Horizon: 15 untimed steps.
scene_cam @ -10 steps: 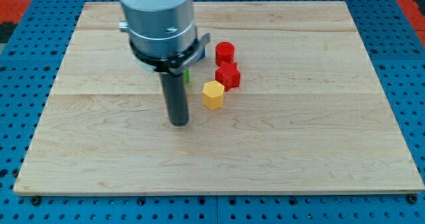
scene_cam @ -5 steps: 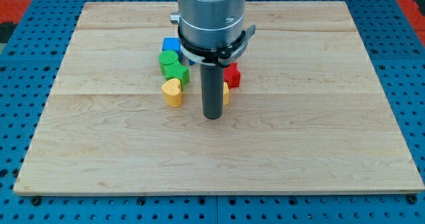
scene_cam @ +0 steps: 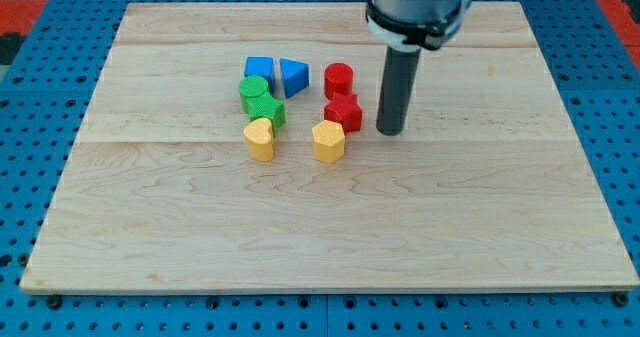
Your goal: Adjust the blue triangle and red blocks in a vertical line
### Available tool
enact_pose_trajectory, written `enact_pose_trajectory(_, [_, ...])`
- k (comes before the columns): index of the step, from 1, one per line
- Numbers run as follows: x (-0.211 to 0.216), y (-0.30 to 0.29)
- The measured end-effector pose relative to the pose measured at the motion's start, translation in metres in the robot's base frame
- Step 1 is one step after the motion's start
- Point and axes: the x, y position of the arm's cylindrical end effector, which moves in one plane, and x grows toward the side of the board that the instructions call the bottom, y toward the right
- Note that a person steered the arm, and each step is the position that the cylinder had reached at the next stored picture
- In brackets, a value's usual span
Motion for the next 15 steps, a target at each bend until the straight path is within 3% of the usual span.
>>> enact_pose_trajectory(1, [-0.008, -0.038])
enact_pose_trajectory(2, [-0.01, -0.035])
enact_pose_trajectory(4, [-0.058, -0.007])
enact_pose_trajectory(7, [-0.075, -0.069])
enact_pose_trajectory(9, [-0.126, -0.096])
enact_pose_trajectory(10, [-0.126, -0.144])
enact_pose_trajectory(15, [-0.1, -0.143])
